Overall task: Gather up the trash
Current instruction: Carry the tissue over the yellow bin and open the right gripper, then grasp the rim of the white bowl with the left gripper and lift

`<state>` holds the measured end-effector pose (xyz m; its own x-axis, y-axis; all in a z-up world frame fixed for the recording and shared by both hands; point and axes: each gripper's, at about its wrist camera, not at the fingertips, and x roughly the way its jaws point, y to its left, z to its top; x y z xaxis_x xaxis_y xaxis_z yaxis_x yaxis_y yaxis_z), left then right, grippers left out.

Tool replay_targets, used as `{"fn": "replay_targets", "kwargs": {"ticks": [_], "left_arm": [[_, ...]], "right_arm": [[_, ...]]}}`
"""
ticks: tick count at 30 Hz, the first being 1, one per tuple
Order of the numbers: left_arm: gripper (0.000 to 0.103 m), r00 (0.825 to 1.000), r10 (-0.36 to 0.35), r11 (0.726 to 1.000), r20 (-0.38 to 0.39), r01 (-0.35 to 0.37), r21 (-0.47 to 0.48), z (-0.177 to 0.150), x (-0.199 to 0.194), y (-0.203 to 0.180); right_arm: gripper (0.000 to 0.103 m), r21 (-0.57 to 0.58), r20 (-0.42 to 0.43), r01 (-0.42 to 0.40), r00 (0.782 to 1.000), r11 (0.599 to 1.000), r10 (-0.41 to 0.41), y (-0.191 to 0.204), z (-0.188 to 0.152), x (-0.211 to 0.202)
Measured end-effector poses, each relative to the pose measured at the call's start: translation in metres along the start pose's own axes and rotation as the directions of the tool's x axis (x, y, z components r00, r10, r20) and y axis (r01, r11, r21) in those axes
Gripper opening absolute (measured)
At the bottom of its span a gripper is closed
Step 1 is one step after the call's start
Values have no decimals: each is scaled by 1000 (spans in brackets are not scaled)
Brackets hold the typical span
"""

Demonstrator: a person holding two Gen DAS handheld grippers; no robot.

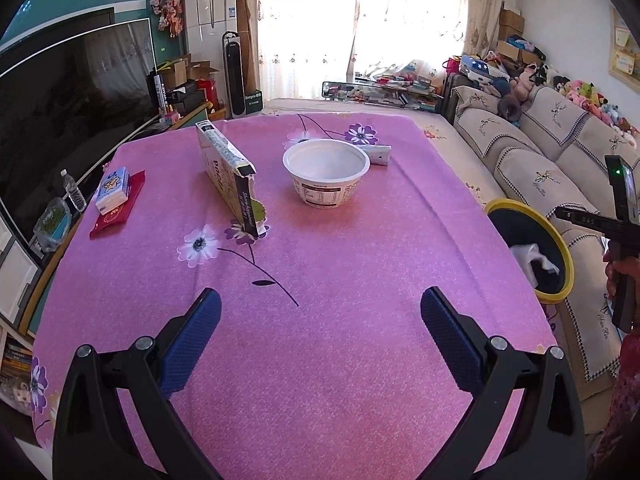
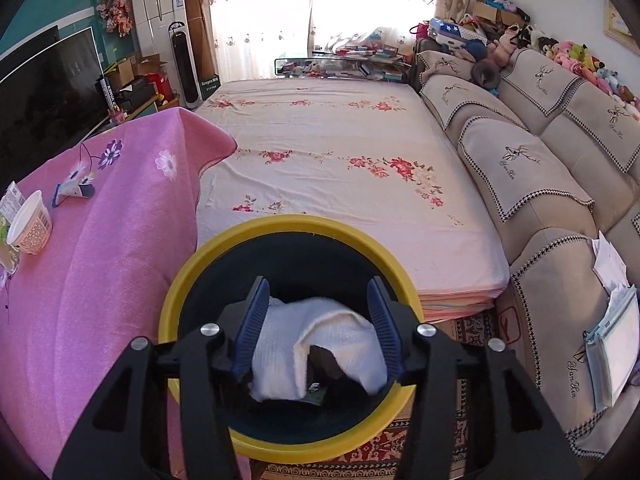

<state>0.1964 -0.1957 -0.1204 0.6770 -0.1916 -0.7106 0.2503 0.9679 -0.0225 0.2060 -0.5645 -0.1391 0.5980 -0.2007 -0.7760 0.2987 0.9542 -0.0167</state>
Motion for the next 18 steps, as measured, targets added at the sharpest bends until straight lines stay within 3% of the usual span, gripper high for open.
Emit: {"fn": "replay_targets", "kwargs": {"ticks": [9,18], "left_arm": [[98,1000,-24,999,-12,24,30,10,12,-14],[98,997,-62,990,44,56,128,71,39,-41]], "right_arm": [[57,-30,53,-34,998,999,36,15,-10,-26],[58,-63,59,-66,996,996,70,36,-10,-31]]}}
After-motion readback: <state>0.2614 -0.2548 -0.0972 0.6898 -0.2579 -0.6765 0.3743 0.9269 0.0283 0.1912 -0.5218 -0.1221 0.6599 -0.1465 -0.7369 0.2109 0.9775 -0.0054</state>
